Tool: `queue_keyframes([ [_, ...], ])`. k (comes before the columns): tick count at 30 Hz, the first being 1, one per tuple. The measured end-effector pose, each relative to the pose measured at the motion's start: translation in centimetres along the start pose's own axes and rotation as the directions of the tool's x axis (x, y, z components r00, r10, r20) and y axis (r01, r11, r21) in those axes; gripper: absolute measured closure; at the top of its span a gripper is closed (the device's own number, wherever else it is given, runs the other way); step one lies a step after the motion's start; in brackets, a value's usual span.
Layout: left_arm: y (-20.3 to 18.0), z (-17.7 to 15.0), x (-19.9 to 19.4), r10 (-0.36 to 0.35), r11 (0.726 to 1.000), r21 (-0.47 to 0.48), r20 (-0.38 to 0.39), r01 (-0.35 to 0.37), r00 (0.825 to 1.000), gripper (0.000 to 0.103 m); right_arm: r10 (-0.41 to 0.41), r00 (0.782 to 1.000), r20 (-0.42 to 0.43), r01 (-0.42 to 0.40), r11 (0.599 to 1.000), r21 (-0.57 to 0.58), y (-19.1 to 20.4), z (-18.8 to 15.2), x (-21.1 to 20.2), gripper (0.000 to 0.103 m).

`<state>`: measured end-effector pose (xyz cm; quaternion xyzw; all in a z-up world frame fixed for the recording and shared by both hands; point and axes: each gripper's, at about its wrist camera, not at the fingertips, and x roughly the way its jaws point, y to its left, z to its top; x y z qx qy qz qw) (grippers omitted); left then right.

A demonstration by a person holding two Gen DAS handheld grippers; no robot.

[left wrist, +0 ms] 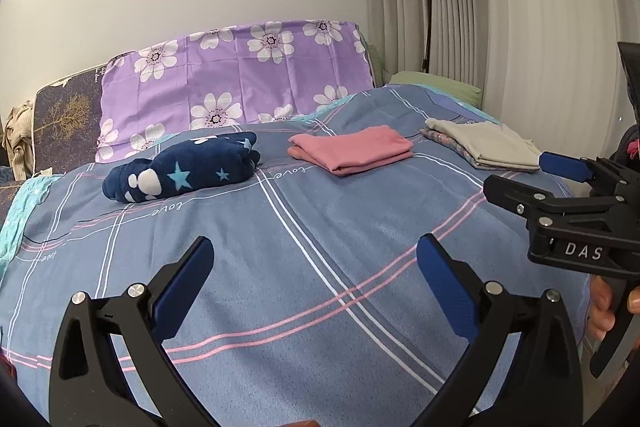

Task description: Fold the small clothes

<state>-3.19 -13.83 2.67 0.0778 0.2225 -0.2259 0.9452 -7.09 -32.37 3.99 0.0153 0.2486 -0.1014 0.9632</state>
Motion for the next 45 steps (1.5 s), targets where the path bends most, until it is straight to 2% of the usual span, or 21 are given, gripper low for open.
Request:
queue_keyframes([
  [9,1.2,0.0,-0.3,0.017,0.998,-0.057,0.001,-0.017,1.000,0.001,-0.005,1.000,0.000,0.005,1.000,-0.014,0.4,-0.2,-0.1,0.007],
  [45,1.0,-0.3,0.8,0.022,0.998,-0.062,-0.040,-0.024,0.999,0.001,-0.011,1.000,-0.016,0.010,1.000,-0.028,0.6,-0.7,0.8,0.007],
])
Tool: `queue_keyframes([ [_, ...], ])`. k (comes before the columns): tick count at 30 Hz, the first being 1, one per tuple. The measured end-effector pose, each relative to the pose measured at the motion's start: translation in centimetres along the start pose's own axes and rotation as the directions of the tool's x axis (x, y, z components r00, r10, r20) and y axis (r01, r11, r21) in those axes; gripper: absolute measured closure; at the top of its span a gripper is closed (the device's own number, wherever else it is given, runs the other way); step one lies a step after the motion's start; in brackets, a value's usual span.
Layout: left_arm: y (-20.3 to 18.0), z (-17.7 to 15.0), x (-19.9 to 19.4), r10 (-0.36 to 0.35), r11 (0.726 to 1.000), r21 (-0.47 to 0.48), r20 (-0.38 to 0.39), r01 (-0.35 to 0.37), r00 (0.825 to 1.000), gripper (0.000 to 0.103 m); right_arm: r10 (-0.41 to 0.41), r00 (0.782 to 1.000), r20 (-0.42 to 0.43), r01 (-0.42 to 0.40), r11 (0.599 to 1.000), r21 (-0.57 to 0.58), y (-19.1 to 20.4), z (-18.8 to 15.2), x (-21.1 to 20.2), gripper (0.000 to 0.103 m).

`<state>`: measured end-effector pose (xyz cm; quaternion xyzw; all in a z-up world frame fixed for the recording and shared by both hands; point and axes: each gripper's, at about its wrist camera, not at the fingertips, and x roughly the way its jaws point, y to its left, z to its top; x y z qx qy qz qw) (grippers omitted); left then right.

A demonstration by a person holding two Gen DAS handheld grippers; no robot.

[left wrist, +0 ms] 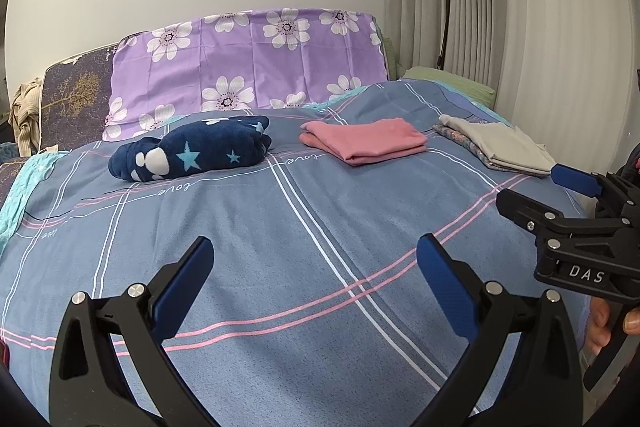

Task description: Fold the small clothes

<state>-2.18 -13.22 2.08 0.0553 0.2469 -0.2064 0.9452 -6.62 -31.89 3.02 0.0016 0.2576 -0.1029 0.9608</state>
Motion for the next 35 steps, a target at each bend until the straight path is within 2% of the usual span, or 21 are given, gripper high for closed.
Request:
queue_keyframes([
  [35,0.41,-0.31,-0.41,-0.008,1.000,-0.006,0.008,0.008,1.000,0.001,-0.015,1.000,0.002,0.015,0.999,-0.037,0.68,-0.01,0.03,0.006],
])
